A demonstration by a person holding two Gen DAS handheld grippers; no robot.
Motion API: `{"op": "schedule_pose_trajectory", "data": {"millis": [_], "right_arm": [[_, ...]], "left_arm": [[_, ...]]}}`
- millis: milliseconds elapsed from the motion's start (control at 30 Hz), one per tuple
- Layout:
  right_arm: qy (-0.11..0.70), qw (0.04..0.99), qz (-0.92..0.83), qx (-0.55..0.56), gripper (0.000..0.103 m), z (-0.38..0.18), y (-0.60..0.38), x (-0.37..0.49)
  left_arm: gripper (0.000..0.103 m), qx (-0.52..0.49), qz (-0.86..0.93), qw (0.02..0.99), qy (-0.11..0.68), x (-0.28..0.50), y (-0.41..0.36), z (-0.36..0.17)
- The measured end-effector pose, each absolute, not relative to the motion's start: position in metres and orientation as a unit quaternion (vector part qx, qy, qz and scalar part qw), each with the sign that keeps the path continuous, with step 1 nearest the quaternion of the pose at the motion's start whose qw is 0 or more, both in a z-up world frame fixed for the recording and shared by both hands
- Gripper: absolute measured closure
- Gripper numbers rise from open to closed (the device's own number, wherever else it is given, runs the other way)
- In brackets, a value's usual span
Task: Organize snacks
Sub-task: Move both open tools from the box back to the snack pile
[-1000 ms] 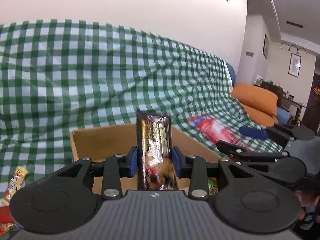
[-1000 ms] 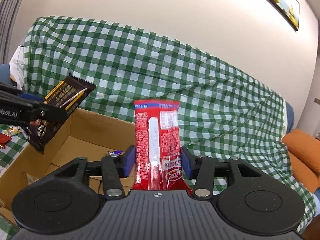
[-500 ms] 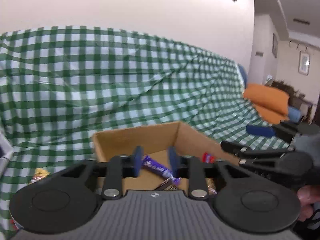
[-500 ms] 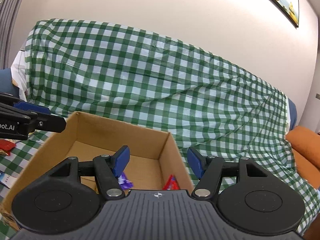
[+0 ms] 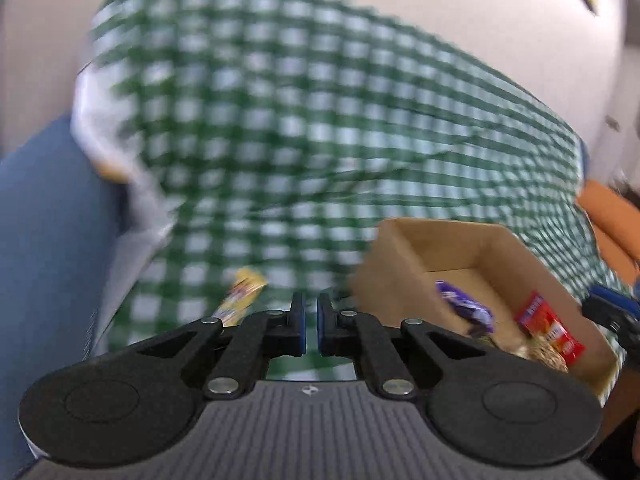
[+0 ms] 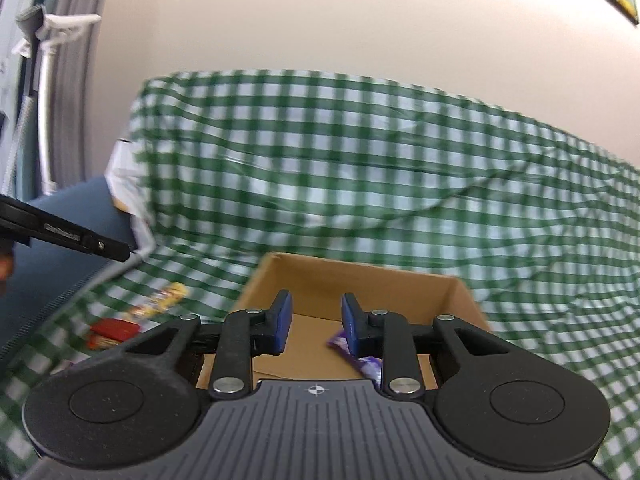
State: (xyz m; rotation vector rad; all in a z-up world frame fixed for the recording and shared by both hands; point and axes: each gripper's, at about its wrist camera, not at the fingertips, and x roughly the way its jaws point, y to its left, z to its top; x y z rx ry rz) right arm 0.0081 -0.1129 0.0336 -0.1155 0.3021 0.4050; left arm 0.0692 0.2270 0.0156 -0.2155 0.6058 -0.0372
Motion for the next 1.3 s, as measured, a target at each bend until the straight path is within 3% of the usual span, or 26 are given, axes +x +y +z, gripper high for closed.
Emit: {"op": "schedule_pose_trajectory", "data": {"millis": [133, 267, 500, 600, 667, 767, 833, 933, 1133, 1200, 1300], "right_arm": [[0.142, 0.954, 0.257, -0.058, 0.075, 0.036, -0.084, -0.008], [0.161, 0.935, 0.311, -0.056, 0.075, 0.035, -0.042, -0.025], [0.320, 0.883, 0.340, -0.050, 0.073, -0.006, 0.052, -0.016], [0.393, 0.868, 0.303, -0.001, 0.065, -0.031, 0.076, 0.003], [0.433, 0.858, 0.273, 0.044, 0.054, -0.045, 0.085, 0.018], [0.474, 0.842, 0.242, 0.086, 0.049, -0.058, 0.102, 0.037], [0.493, 0.837, 0.218, 0.094, 0.039, -0.066, 0.111, 0.044], [0.523, 0.827, 0.169, 0.119, 0.036, -0.079, 0.121, 0.054], [0.524, 0.839, 0.119, 0.090, 0.021, -0.092, 0.145, 0.062], [0.515, 0.848, 0.111, 0.062, 0.024, -0.092, 0.155, 0.064], [0.498, 0.861, 0.100, 0.011, 0.059, -0.090, 0.162, 0.062]], "left_arm": [[0.098, -0.155, 0.047, 0.938, 0.305, 0.068, 0.261, 0.016], [0.098, -0.134, 0.078, 0.941, 0.300, 0.069, 0.264, 0.019], [0.097, -0.120, 0.092, 0.947, 0.284, 0.060, 0.268, 0.026], [0.097, -0.133, 0.095, 0.945, 0.283, 0.060, 0.274, 0.023], [0.097, -0.143, 0.097, 0.944, 0.280, 0.059, 0.278, 0.024], [0.097, -0.160, 0.093, 0.944, 0.273, 0.058, 0.282, 0.026], [0.097, -0.162, 0.087, 0.946, 0.268, 0.058, 0.283, 0.028], [0.097, -0.165, 0.086, 0.946, 0.264, 0.058, 0.284, 0.029], [0.097, -0.181, 0.093, 0.945, 0.256, 0.056, 0.291, 0.030], [0.097, -0.182, 0.096, 0.944, 0.258, 0.056, 0.293, 0.029], [0.097, -0.194, 0.104, 0.941, 0.258, 0.055, 0.299, 0.028]]}}
